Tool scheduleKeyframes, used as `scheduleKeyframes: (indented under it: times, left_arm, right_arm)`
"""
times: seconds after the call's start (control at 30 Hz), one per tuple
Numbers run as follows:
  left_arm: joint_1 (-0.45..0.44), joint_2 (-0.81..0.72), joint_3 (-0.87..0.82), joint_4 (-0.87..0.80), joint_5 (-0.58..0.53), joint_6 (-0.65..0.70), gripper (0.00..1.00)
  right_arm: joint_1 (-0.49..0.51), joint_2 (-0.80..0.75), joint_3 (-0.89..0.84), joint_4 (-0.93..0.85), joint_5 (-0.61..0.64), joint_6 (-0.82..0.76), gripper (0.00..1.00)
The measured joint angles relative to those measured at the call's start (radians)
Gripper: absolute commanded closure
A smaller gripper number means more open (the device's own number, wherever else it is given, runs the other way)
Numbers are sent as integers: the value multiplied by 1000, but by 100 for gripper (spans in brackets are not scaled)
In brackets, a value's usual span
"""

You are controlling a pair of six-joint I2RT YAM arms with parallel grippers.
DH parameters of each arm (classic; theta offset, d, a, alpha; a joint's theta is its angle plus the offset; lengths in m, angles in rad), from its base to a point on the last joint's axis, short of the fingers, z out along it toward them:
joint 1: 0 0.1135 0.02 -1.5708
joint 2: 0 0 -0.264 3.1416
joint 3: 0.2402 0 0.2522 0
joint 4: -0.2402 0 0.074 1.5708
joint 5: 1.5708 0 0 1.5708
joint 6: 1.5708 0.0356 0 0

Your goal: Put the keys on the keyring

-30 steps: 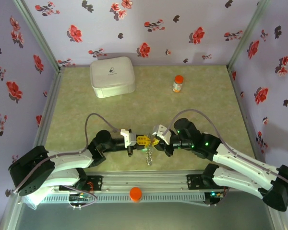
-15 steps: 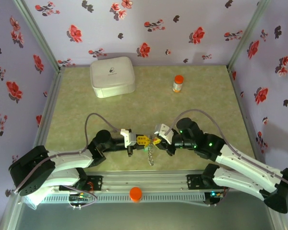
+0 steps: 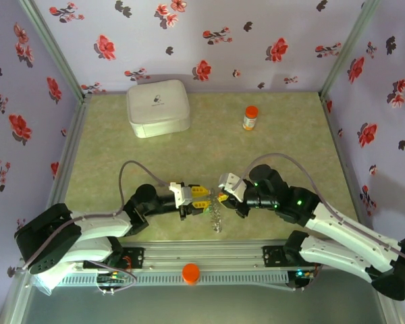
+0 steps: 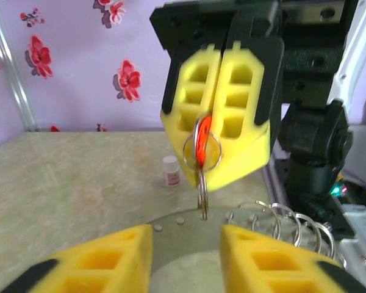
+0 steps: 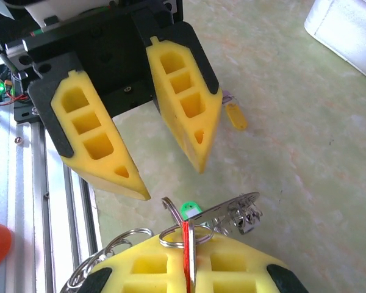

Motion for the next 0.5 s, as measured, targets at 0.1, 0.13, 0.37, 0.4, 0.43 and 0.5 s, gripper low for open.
scheduleKeyframes:
  times: [0.1,0.13,0.37,0.4,0.43,0.5]
  left_arm:
    - [0,-16,-25,6,-46,1,51]
    - [0,-29,-37,13,-67,3,51]
    - [0,-191,-101,40,-304,40,50]
    - [0,-225,-113,43,-366,51,50]
    - [0,-261,-126,47,-435,61,50]
    - [0,-326,-150,50,-567,74,48]
  right_arm:
    - [4,13,15,-6,14,-3,100]
    - [5,20,23,-7,22,-5,100]
    - [13,76,54,-1,47,-30,100]
    - [14,89,54,10,48,-30,100]
    - [14,105,54,25,48,-29,100]
    - [19,140,55,57,47,-29,100]
